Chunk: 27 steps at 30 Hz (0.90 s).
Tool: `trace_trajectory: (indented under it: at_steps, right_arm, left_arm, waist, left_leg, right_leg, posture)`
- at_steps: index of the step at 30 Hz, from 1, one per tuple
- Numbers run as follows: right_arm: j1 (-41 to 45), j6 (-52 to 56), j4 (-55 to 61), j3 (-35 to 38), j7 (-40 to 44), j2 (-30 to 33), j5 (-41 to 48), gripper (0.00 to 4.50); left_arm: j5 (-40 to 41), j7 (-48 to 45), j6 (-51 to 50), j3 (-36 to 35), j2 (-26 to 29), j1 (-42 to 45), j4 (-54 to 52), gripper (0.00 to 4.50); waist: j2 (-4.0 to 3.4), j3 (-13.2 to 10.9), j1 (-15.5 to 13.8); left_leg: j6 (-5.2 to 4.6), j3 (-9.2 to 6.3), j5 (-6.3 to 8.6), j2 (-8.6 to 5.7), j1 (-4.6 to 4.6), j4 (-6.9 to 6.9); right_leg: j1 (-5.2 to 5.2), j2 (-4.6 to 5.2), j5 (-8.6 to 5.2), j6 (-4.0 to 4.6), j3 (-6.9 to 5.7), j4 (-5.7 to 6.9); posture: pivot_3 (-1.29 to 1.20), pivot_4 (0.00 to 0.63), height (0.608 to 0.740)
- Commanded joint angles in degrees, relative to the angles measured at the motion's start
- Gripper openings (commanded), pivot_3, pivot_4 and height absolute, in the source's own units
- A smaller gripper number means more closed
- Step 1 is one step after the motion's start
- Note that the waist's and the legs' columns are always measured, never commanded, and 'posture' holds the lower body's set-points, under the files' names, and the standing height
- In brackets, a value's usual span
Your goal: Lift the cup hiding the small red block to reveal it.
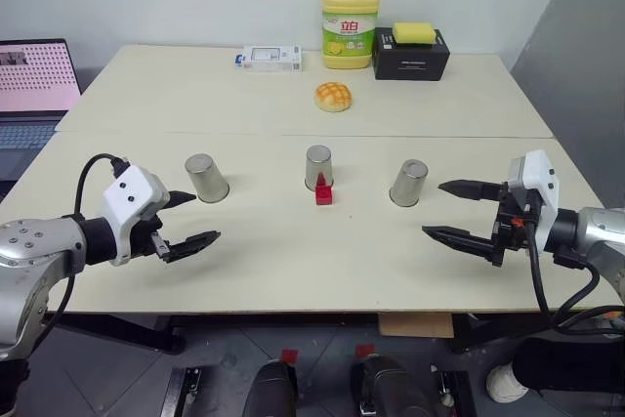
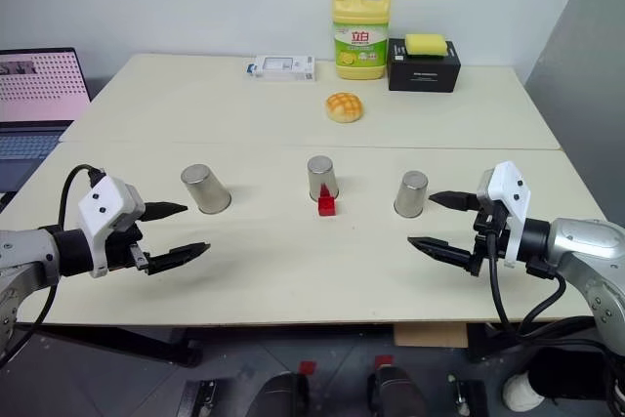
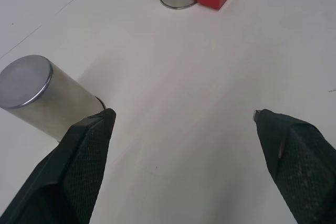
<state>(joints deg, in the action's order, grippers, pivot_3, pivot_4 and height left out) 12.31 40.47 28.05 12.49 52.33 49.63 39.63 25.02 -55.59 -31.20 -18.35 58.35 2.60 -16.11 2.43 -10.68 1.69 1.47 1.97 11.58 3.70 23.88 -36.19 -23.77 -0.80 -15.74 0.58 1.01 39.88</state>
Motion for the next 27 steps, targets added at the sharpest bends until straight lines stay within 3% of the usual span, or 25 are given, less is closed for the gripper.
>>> trace_trajectory:
  at_steps: [1,27]
  right_arm:
    - [1.8,0.3,1.8,1.3,-1.1,0.4,1.3,4.48]
    - [-0.2,-4.1,1.0,-1.3,-0.6,0.4,-3.4,4.48]
  left_arm:
    - [-0.2,0.2,0.4,-2.5,1.0,0.2,-0.8,4.50]
    - [-0.6,0.4,0.4,-0.9,0.4,0.7,-1.3,4.50]
  waist:
    - [0.00,0.0,0.0]
    - [0.00,0.0,0.0]
  left_leg:
    - [0.00,0.00,0.00,0.00,0.00,0.00]
    - [0.00,0.01,0.00,0.01,0.00,0.00]
  right_leg:
    - [0.00,0.00,0.00,0.00,0.00,0.00]
    - [0.00,0.00,0.00,0.00,0.01,-0.01]
  posture:
    - [0.00,0.150,0.740]
    - [0.00,0.150,0.740]
